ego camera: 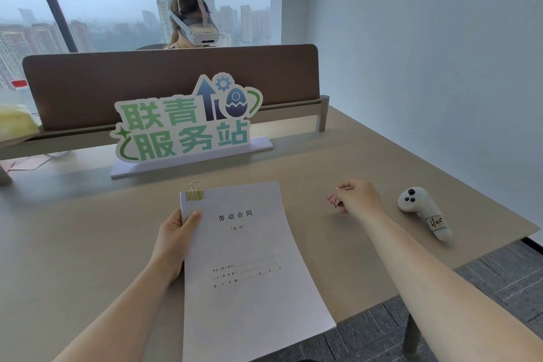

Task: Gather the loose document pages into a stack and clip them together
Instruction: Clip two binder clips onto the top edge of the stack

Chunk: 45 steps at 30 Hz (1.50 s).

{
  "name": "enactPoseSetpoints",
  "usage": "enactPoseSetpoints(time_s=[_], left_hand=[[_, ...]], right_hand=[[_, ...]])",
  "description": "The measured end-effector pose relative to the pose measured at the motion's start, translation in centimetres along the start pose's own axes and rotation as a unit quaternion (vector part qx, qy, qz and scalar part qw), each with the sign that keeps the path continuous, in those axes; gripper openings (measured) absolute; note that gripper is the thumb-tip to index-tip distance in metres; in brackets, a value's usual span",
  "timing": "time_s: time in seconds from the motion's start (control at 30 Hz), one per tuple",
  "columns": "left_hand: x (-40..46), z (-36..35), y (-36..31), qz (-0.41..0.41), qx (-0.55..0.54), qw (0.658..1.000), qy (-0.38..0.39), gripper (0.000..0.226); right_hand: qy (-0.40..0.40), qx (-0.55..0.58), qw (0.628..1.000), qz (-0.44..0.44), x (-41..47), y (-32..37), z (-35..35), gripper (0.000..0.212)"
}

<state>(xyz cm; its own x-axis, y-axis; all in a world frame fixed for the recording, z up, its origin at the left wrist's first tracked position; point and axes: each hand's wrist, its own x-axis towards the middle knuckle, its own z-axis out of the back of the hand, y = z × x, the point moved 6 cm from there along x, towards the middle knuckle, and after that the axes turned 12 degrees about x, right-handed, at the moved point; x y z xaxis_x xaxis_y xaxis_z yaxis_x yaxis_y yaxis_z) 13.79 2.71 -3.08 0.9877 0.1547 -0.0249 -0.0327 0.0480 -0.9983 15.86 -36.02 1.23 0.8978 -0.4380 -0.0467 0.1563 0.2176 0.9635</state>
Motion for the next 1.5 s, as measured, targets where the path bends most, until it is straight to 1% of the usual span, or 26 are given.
enactPoseSetpoints(time_s=[0.03,0.07,0.13,0.2,0.27,0.3,0.4,0.47,0.53,0.67,0.8,0.93,1.07,1.33,1.5], left_hand=[[0.0,0.0,0.0,-0.001,0.0,1.0,0.006,0.014],[0.0,-0.1,0.0,-0.003,0.0,1.0,0.011,0.014],[0.1,-0.1,0.1,-0.004,0.0,1.0,0.014,0.015],[0.2,-0.1,0.3,-0.002,0.001,1.0,0.012,0.015],[0.3,0.0,0.5,0.002,0.001,1.0,0.012,0.014],[0.4,0.0,0.6,0.004,-0.001,1.0,0.012,0.014],[0.4,0.1,0.5,0.002,-0.009,1.0,0.016,0.015],[0.4,0.2,0.6,0.004,-0.012,1.0,0.015,0.017],[0.5,0.2,0.7,0.004,-0.017,1.0,0.016,0.015],[0.4,0.2,0.7,0.0,-0.026,0.999,0.022,0.025],[0.5,0.1,0.7,-0.009,-0.038,0.999,0.027,0.011],[0.5,0.1,0.9,-0.006,-0.047,0.998,0.027,0.012],[0.7,0.2,1.1,-0.002,-0.055,0.998,0.025,0.012],[0.6,0.2,1.1,-0.002,-0.066,0.998,0.016,0.012],[0.5,0.3,1.1,0.004,-0.07,0.998,0.012,0.012]], right_hand=[[0.024,0.022,0.999,-0.002,-0.3,0.5,-0.5,0.012],[0.05,0.03,0.998,-0.001,-0.5,1.1,-1.2,0.023],[0.095,0.017,0.995,0.021,-0.5,2.3,-2.5,0.042],[0.126,-0.012,0.99,0.063,-0.7,3.8,-4.0,0.057],[0.151,-0.022,0.983,0.104,-1.1,5.3,-5.5,0.067],[0.17,-0.019,0.978,0.122,-1.3,6.0,-6.4,0.067],[0.221,-0.022,0.963,0.154,-2.1,8.0,-9.0,0.054],[0.23,-0.041,0.956,0.18,-2.0,8.9,-10.3,0.046],[0.238,-0.067,0.946,0.208,-2.0,9.8,-11.4,0.039],[0.264,-0.088,0.929,0.245,-1.9,11.2,-13.2,0.028],[0.298,-0.1,0.916,0.249,-1.8,12.0,-14.4,0.024],[0.327,-0.127,0.903,0.248,-1.9,12.3,-15.3,0.021],[0.346,-0.137,0.899,0.233,-1.8,12.3,-15.6,0.019],[0.366,-0.136,0.901,0.191,-1.5,11.4,-14.9,0.015],[0.357,-0.126,0.906,0.192,-1.4,11.6,-14.6,0.015]])
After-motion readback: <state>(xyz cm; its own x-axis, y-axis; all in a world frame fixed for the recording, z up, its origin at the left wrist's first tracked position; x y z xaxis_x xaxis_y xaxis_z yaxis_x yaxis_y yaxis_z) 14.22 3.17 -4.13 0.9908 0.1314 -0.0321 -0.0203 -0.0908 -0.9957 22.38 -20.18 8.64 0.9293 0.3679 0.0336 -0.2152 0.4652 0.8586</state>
